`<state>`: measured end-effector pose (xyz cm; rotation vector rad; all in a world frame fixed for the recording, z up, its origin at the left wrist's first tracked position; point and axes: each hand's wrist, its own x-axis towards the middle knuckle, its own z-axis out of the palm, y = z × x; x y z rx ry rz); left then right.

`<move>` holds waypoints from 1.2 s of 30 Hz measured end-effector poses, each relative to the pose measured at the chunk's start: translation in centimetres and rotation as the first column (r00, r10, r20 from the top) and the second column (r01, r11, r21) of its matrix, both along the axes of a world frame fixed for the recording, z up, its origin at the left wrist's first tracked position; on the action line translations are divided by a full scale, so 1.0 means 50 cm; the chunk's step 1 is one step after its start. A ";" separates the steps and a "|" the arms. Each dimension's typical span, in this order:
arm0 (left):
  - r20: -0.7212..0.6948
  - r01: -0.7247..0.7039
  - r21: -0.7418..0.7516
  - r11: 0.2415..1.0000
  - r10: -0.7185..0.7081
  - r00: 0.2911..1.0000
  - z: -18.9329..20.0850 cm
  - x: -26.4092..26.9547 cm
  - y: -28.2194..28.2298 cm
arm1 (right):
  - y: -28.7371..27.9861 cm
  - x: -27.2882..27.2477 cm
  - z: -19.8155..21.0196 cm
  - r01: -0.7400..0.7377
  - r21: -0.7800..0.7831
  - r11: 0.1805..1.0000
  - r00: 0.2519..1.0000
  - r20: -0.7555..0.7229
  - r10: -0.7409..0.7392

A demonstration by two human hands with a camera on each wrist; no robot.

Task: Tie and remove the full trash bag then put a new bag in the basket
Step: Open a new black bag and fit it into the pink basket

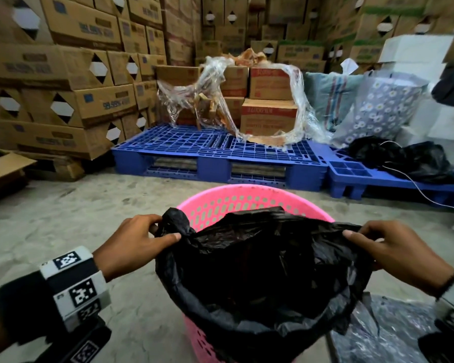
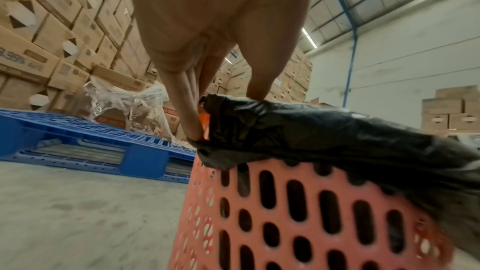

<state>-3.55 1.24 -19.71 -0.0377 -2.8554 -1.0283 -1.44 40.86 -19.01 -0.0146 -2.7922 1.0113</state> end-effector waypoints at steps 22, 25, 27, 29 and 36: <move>0.131 0.074 0.226 0.971 -0.105 0.986 -0.003 -0.068 -0.007 | -0.004 -0.071 0.013 -0.390 0.313 0.866 0.921 0.154 0.359; 0.178 0.063 0.305 0.950 -0.121 0.977 -0.007 -0.079 0.007 | -0.011 -0.083 -0.001 -0.399 0.172 0.901 0.903 0.247 0.353; 0.172 0.054 0.350 0.935 -0.121 0.978 -0.012 -0.084 0.013 | -0.015 -0.095 -0.003 -0.371 0.071 0.926 0.907 0.243 0.345; 0.164 0.054 0.380 0.923 -0.124 0.979 -0.016 -0.089 0.012 | -0.015 -0.114 -0.002 -0.341 0.006 0.940 0.918 0.218 0.332; 0.171 0.147 0.393 0.908 -0.230 0.958 -0.011 -0.116 -0.007 | -0.009 -0.142 -0.010 -0.209 -0.158 0.965 0.938 0.245 0.243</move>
